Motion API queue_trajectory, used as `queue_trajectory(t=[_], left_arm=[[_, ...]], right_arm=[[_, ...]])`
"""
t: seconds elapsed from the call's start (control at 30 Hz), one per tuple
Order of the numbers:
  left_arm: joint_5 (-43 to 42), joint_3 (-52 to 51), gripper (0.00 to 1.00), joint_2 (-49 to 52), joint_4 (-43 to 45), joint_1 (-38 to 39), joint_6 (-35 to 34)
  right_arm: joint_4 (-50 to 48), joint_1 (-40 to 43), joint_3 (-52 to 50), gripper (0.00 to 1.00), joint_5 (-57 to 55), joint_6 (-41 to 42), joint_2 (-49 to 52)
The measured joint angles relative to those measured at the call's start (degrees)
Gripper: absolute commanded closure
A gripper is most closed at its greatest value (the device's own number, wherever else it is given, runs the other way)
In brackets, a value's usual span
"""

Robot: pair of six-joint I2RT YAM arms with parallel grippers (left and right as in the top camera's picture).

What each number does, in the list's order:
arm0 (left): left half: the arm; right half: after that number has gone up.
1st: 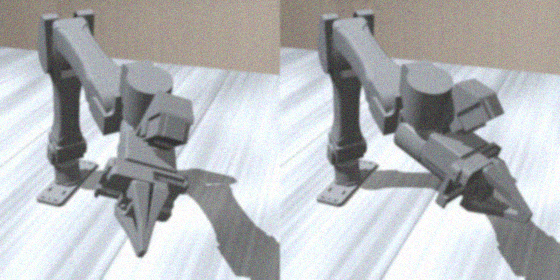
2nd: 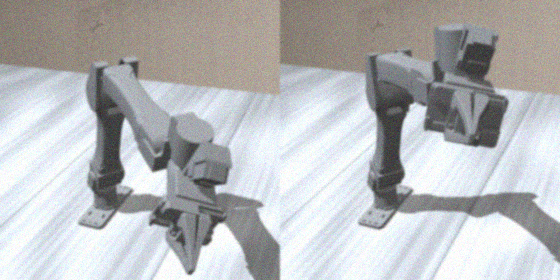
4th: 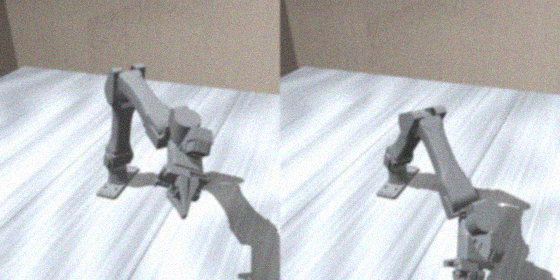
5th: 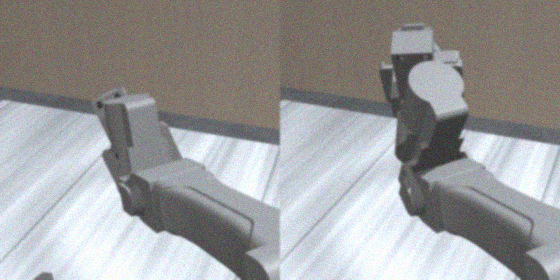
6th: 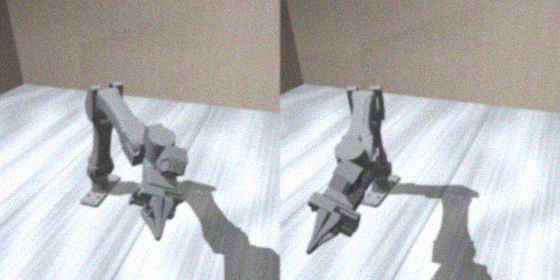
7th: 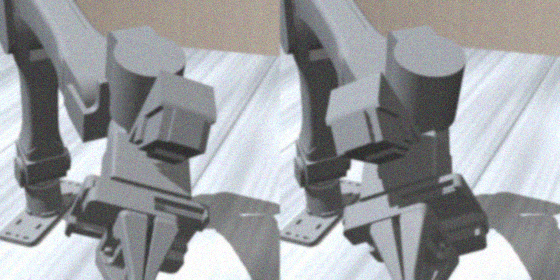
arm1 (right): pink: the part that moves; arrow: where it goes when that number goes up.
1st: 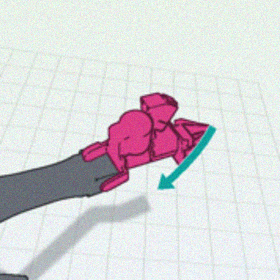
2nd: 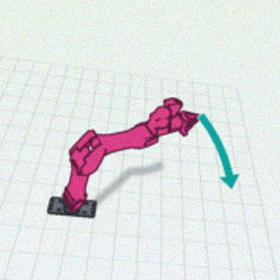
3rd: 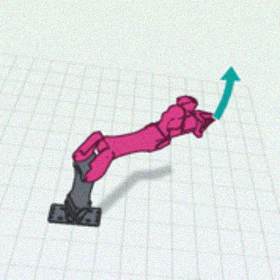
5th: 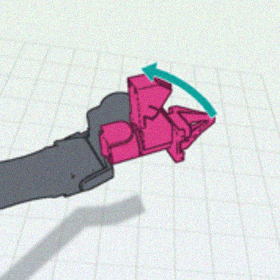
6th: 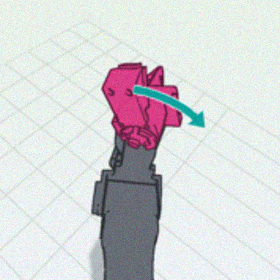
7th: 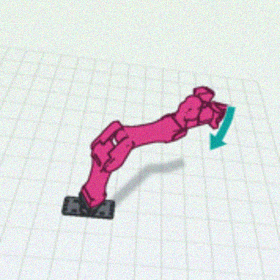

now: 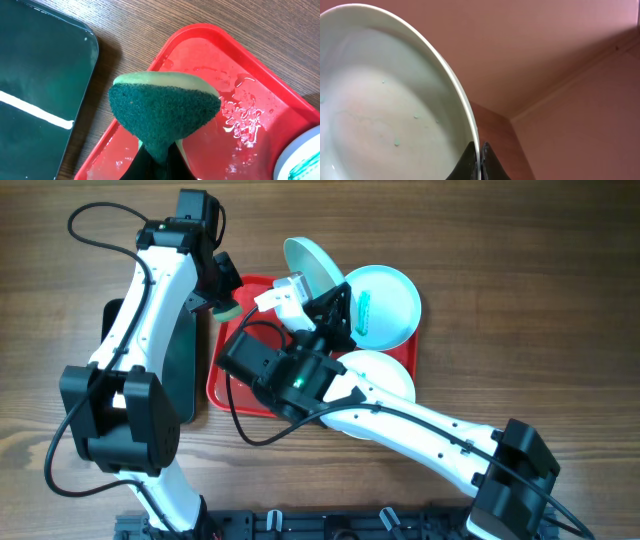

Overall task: Clean dirty plates on tray and stack at the side
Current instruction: 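Lift the cleaned plate with the right gripper and place it right of the tray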

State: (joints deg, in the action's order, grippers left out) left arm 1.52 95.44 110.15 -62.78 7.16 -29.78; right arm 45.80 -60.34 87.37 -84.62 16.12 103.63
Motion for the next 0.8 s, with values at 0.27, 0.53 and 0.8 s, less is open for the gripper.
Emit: queue_trajectory(t=[0.27,0.53,0.8], left_arm=[[0.0,0.0,0.96,0.0,0.0,0.0,0.0],[-0.2,0.0,0.96,0.0,0.0,0.0,0.0],[-0.2,0.0,0.96,0.0,0.0,0.0,0.0]], right_arm=[[3.2,0.5,0.0,0.96,9.0,0.1,0.0],[8.0,22.7,0.0,0.96,62.2,1.7,-1.5],[12.0,53.8,-1.7,0.96,88.1,1.6,-6.6]])
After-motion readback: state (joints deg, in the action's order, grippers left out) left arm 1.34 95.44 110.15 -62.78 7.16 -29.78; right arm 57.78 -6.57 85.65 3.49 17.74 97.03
